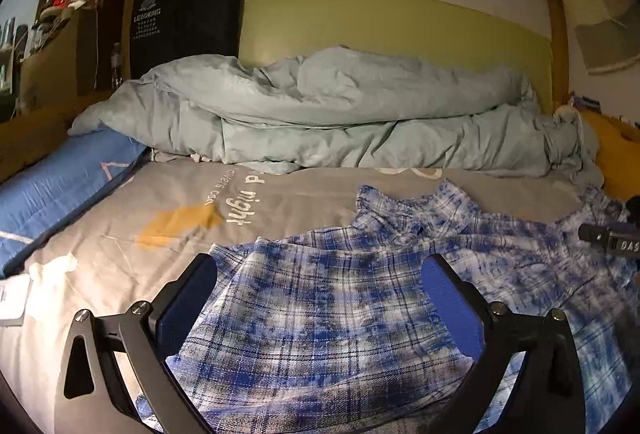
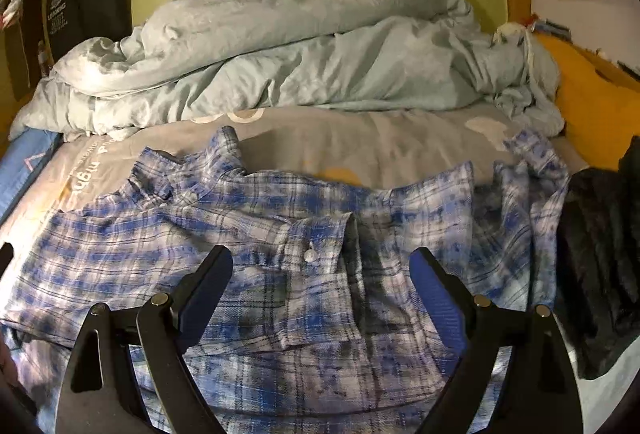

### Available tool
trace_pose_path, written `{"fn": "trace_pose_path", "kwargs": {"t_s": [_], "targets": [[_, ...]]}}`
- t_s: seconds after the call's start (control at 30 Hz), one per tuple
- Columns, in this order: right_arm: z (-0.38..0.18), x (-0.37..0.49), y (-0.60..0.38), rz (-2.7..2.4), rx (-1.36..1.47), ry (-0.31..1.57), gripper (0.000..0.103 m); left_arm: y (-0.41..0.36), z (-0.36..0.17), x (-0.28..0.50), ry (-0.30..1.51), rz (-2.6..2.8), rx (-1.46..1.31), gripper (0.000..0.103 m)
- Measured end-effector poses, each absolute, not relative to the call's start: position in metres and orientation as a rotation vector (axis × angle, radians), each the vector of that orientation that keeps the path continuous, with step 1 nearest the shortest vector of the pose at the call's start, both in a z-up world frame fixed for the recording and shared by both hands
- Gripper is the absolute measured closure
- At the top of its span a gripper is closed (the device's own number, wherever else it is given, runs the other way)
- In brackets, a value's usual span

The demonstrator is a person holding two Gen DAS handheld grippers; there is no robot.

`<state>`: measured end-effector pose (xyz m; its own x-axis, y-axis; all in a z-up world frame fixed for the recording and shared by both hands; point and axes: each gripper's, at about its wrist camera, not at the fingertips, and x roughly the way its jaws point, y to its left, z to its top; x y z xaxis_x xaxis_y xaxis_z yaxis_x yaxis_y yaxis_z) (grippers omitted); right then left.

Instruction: Fold large clothes

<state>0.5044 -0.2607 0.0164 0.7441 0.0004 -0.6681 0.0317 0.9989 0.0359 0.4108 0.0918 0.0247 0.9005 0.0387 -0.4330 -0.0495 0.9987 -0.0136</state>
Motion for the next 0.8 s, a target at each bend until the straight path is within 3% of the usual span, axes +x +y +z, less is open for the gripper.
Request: {"fn": "trace_pose_path", "kwargs": {"t_s": [0.47,0.8], "targets": [[0.022,0.503,-0.269,-0.136,-0.015,0.667,0.015,0.103,0.027,0.408,0.428,0.063,-0.068,0.0],[0.03,0.503,-0.368,-0.474,0.074,0.649,0.05,0.103,0.026,0.41,0.444,0.024,-0.085,0.0]]}}
